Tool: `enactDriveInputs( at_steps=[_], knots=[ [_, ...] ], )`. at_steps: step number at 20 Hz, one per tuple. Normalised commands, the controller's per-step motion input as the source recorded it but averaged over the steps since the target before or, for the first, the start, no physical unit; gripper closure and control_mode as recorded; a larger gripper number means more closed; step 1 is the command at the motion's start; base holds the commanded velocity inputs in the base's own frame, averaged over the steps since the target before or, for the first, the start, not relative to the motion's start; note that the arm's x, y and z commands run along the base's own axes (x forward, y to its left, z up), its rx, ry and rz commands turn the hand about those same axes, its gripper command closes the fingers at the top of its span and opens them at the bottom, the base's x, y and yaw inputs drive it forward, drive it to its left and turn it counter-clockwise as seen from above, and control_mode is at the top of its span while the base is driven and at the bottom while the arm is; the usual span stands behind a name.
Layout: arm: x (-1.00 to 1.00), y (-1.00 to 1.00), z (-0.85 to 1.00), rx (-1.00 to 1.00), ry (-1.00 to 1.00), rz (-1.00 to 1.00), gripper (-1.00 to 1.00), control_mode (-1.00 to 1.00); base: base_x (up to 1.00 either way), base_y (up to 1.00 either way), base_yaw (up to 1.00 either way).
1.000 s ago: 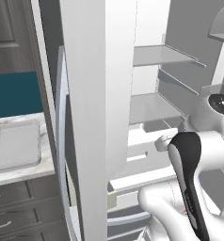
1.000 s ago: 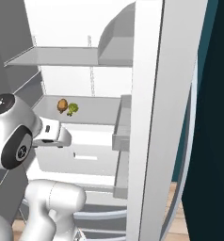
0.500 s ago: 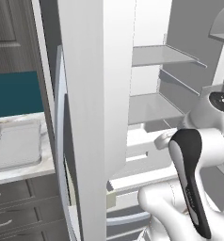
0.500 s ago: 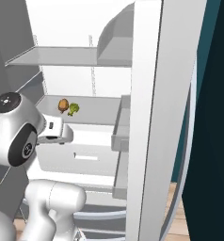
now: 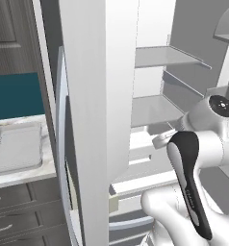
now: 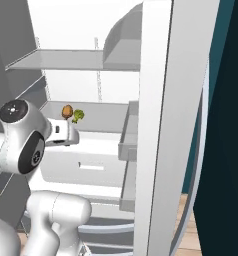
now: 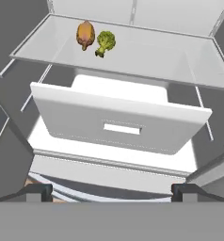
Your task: Place one broccoli and one chicken drumstick in each tupperware on the nearby counter, to pack two identical lunches.
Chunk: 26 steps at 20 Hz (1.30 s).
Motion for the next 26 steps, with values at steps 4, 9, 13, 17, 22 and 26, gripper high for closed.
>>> enactDriveInputs(
  at_steps=[4, 9, 13, 17, 22, 26],
  knots=[
    [0.38, 0.06, 0.0, 0.01, 0.0, 0.0, -1.0, -1.0, 0.0, 0.0, 0.0],
    [0.4, 0.0, 0.0, 0.08, 0.0, 0.0, -1.0, -1.0, 0.0, 0.0, 0.0],
    [0.38, 0.08, 0.0, 0.08, 0.0, 0.0, -1.0, -1.0, 0.0, 0.0, 0.0],
    [0.39, 0.2, 0.0, 0.05, 0.0, 0.0, -1.0, -1.0, 0.0, 0.0, 0.0],
    [0.41, 0.1, 0.0, 0.07, 0.0, -0.01, -1.0, -1.0, 0.0, 0.0, 0.0],
    [0.38, 0.04, -0.02, 0.05, 0.0, -0.02, -1.0, -1.0, 0.0, 0.0, 0.0]
  ],
)
